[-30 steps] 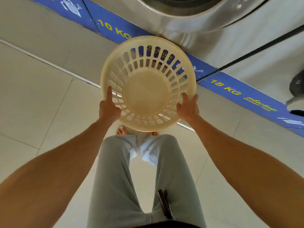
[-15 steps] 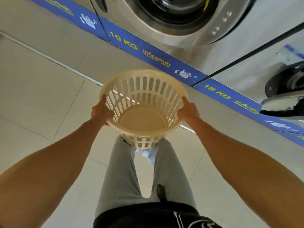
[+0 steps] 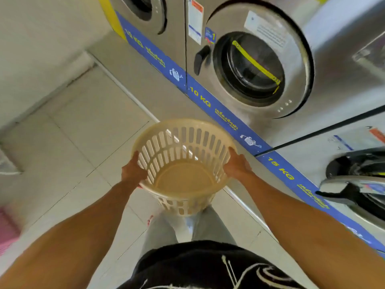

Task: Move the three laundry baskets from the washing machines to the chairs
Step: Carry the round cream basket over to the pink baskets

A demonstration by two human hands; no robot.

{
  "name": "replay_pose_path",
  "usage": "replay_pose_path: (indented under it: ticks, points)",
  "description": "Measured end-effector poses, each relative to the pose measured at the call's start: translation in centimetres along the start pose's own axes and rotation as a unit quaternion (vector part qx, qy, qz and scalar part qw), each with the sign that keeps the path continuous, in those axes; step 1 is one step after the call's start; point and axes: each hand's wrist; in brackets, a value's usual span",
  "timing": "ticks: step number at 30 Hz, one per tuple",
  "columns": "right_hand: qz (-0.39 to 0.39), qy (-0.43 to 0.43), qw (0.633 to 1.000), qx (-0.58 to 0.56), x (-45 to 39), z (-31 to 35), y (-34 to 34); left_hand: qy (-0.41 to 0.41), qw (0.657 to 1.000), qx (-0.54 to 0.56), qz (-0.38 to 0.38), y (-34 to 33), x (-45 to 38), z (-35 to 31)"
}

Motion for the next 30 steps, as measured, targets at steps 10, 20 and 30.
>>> replay_pose_path:
  ticks: [10, 20, 30]
  points:
    - [-0.049, 0.128, 0.986, 0.09, 5.7, 8.7, -1.2, 0.037, 0.987, 0.12, -0.097, 6.5, 5.6, 10.3]
    - [-0.084, 0.242, 0.951, 0.175, 15.6, 16.9, -10.0, 0.086, 0.957, 0.183, -0.21, 11.8, 14.8, 26.0]
    - [-0.083, 0.362, 0.906, 0.203, 24.7, 26.2, -17.4, 0.144, 0.899, 0.278, -0.306, 15.7, 20.5, 40.0]
Point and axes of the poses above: each hand's wrist, its own x-axis away from the middle knuckle, its own y-axis out of the back of the hand, z = x × y, and after that the axes turned 15 degrees about x, right-handed
